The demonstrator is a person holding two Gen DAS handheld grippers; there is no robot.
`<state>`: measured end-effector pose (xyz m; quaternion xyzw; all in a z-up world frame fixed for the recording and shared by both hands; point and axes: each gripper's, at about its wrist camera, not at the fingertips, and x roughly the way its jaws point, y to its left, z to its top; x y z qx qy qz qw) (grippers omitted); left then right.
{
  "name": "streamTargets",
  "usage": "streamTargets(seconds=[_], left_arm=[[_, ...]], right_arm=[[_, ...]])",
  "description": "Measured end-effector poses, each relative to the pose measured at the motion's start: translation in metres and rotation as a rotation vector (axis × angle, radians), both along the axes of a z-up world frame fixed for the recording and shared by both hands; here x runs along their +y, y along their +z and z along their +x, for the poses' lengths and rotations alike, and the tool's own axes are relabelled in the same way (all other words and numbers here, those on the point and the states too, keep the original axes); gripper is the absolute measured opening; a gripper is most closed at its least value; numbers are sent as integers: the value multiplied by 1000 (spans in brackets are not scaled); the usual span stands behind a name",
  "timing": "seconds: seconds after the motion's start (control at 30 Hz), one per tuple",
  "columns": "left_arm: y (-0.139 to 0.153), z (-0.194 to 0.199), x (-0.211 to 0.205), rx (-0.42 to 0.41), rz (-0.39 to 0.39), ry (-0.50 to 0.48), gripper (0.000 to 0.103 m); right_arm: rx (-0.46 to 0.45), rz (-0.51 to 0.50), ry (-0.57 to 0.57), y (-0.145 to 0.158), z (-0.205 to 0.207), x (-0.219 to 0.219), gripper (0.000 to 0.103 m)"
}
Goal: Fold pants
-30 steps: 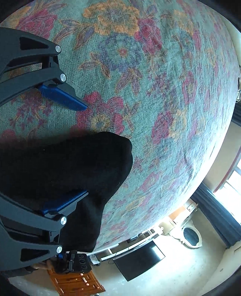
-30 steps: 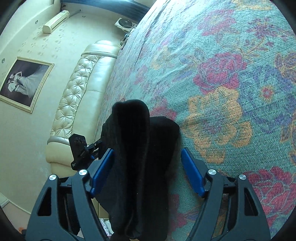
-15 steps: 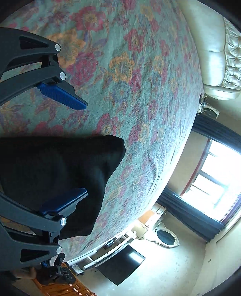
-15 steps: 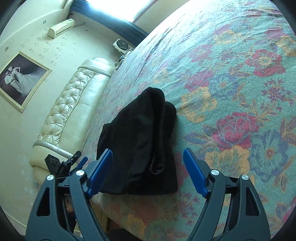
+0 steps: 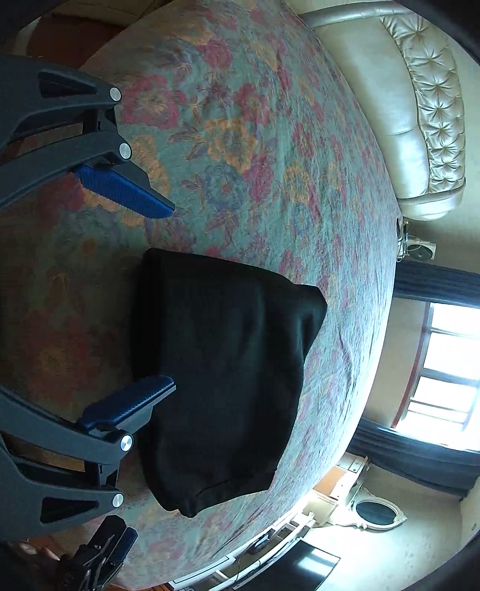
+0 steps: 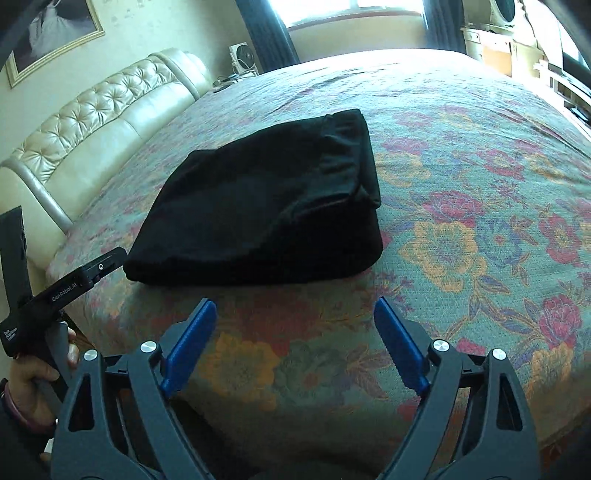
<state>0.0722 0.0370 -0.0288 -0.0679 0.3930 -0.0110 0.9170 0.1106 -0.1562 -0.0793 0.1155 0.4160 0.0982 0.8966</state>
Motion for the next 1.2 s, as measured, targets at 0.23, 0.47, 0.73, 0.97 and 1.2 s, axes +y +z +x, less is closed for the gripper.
streamTargets(seconds=[0.23,0.47,0.73,0.97,1.2], left_arm=[[-5,-22,-17,8,42,-30,86],[-11,-33,-29,-32,53,-70,86],[-15,-32,-31,-12,33,-69,86],[-16,-28,-37,7,80,-14,89],[-6,-38,-52,-90,89,-125,89]], right_arm=[[-2,-75,-38,-10,-18,17,90],[-31,-131,-59,-9,-24,22,90],[-25,-164,-44,-11,-24,27,91],[-23,-174,-36,-12,-23,29,91],[-19,-174,-39,-12,-23,30,91]])
